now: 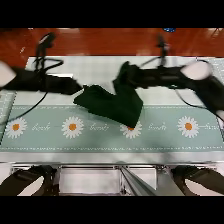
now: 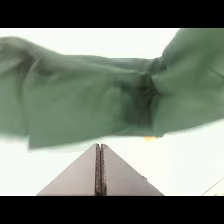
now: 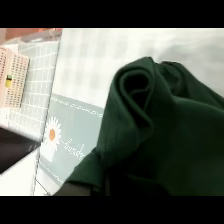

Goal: Fold the shirts.

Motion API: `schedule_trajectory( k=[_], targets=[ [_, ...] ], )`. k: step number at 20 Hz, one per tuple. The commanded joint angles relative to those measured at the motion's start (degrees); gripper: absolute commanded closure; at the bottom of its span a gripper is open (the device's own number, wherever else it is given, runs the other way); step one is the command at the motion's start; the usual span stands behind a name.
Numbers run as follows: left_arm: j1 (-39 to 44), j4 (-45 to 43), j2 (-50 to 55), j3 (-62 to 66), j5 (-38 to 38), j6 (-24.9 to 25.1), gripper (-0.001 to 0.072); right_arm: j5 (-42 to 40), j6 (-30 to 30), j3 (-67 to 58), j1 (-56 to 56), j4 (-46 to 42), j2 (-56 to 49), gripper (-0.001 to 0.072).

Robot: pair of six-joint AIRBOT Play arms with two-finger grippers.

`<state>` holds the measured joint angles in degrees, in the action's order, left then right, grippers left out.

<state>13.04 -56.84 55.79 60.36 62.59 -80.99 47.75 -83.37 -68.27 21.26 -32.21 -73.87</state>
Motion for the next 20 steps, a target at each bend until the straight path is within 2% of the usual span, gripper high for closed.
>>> schedule_trajectory(
  k=[1, 5, 9, 10, 11, 14, 16, 18, 20],
  targets=[
    [-4.4, -0.2, -14.1, -13.5, -1.8, -0.5, 0.0682, -1.9, 0.5, -12.0, 5.6, 4.1, -15.9, 0.0690],
    [-7.5, -0.2, -22.5, -20.0, -1.7, -1.0, 0.0682, 1.5, 0.4, -19.3, 6.6, 7.3, -25.8, 0.0690],
    [-7.7, -0.2, -22.6, -20.6, -2.2, -1.0, 0.0681, 0.9, 0.1, -21.0, 7.5, 7.6, -29.3, 0.0688],
    [-7.7, -0.2, -22.3, -20.6, -2.7, -1.0, 0.0681, -0.3, 1.6, -21.0, 7.8, 8.4, -30.0, 0.0558],
    [-7.7, -0.2, -21.9, -20.6, -3.3, -1.0, 0.0682, -1.1, 3.3, -21.0, 7.8, 9.2, -30.5, 0.0295],
    [-7.7, -0.2, -19.8, -20.6, -4.3, -1.0, 0.0682, -3.1, 3.9, -21.0, 6.8, 10.4, -29.9, 0.0303],
    [-7.8, -0.4, -18.3, -20.6, -5.2, -0.8, 0.0681, 0.4, 3.7, -21.0, 3.5, 10.4, -27.7, 0.0304],
    [-8.1, -3.8, -18.0, -20.5, -7.6, -0.7, 0.0682, 10.4, 3.7, -21.0, -3.0, 8.6, -23.7, 0.0303],
    [-11.2, -4.7, -18.3, -20.5, -7.3, -0.7, 0.0681, 23.1, 2.6, -21.0, -11.4, -0.5, -17.4, 0.0303]
  ],
)
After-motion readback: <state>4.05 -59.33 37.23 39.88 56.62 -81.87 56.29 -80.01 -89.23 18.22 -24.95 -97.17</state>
